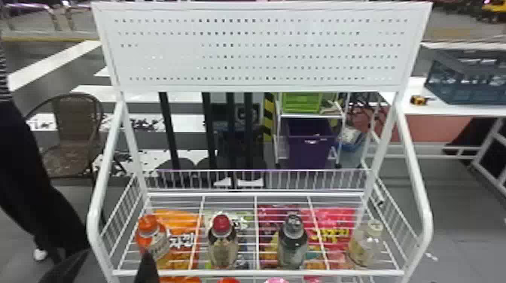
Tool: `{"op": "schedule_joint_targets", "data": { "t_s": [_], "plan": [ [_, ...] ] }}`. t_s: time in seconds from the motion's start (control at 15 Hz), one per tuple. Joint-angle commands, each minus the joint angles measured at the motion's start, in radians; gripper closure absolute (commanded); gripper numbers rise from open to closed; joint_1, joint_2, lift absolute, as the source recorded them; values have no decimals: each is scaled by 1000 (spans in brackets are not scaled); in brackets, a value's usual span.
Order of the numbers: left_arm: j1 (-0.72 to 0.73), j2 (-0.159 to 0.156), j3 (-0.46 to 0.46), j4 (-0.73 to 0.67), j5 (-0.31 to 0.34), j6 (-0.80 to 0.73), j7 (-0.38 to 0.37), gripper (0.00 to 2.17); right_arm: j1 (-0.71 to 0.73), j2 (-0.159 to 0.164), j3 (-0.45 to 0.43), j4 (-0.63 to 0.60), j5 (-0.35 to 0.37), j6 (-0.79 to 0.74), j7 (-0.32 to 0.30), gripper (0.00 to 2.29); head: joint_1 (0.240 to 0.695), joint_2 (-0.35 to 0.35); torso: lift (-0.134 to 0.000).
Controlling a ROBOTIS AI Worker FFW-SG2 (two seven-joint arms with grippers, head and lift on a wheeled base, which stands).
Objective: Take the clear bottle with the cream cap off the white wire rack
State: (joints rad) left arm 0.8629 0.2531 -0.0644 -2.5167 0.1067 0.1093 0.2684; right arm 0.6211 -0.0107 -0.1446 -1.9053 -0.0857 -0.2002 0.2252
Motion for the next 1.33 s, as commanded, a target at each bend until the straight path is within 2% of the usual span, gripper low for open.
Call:
{"op": "schedule_joint_targets", "data": {
  "t_s": [0.0, 0.2, 0.53, 0.6, 0.8, 1.27],
  "plan": [
    [2, 0, -2, -1, -2, 4, 0, 140, -83, 0, 2, 100, 3, -3, -6, 130, 499, 0, 0],
    [2, 0, -2, -4, -2, 16, 0, 137, -189, -2, 23, 210, 6, -3, -12, 130, 499, 0, 0],
    [-9, 0, -2, -2, -2, 50, 0, 137, -270, 1, 66, 288, 43, -3, -20, 130, 499, 0, 0],
    [-10, 2, -2, -2, -2, 50, 0, 137, -290, 1, 77, 310, 55, -3, -32, 130, 499, 0, 0],
    [-13, 2, 0, -1, -1, 53, -3, 137, -308, 1, 109, 325, 72, -21, -148, 130, 499, 0, 0],
    [-21, 6, 5, -2, 2, 71, -5, 137, -429, 1, 126, 417, 112, -3, -159, 130, 499, 0, 0]
  ]
}}
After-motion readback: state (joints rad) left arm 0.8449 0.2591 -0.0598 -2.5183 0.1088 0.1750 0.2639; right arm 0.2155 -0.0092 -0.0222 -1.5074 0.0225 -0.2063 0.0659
